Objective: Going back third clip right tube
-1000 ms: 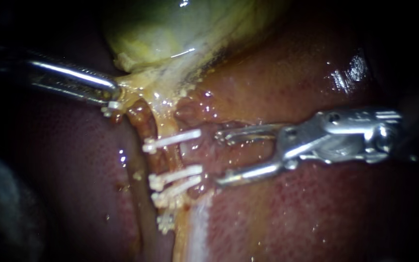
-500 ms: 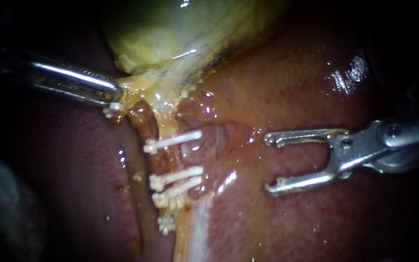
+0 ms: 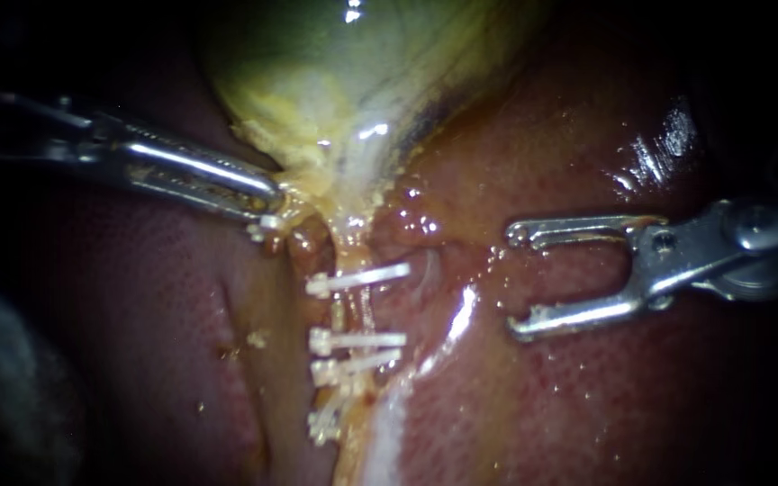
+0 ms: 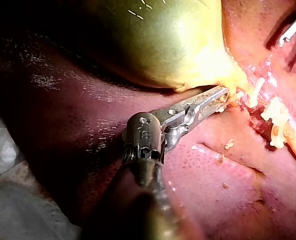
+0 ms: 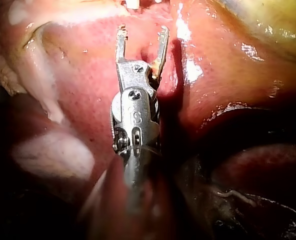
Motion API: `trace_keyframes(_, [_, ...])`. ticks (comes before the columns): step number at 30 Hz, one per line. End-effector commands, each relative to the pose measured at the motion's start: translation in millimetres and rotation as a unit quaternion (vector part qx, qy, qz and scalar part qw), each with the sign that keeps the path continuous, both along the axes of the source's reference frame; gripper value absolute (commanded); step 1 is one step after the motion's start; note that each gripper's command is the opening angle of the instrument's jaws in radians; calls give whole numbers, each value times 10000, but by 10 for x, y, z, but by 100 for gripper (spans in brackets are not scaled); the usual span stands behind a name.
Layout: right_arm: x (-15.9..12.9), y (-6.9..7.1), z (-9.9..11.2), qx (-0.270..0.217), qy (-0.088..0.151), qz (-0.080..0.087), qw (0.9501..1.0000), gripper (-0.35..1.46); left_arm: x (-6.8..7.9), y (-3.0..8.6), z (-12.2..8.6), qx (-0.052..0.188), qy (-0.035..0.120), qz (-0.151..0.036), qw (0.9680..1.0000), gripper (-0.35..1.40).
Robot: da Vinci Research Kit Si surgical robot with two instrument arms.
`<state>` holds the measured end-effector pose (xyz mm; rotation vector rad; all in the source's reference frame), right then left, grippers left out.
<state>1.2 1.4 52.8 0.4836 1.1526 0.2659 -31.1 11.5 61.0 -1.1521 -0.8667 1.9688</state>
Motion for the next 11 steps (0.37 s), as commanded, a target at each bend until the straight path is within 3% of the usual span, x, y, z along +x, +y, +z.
trace_keyframes(1, [0, 1, -1, 5, 0, 2, 10000, 50, -1, -1, 2, 6, 0, -6, 10000, -35])
trace_keyframes(11, [1, 2, -5, 15, -1, 5, 10000, 50, 1, 1, 1, 19, -20, 22, 10000, -35])
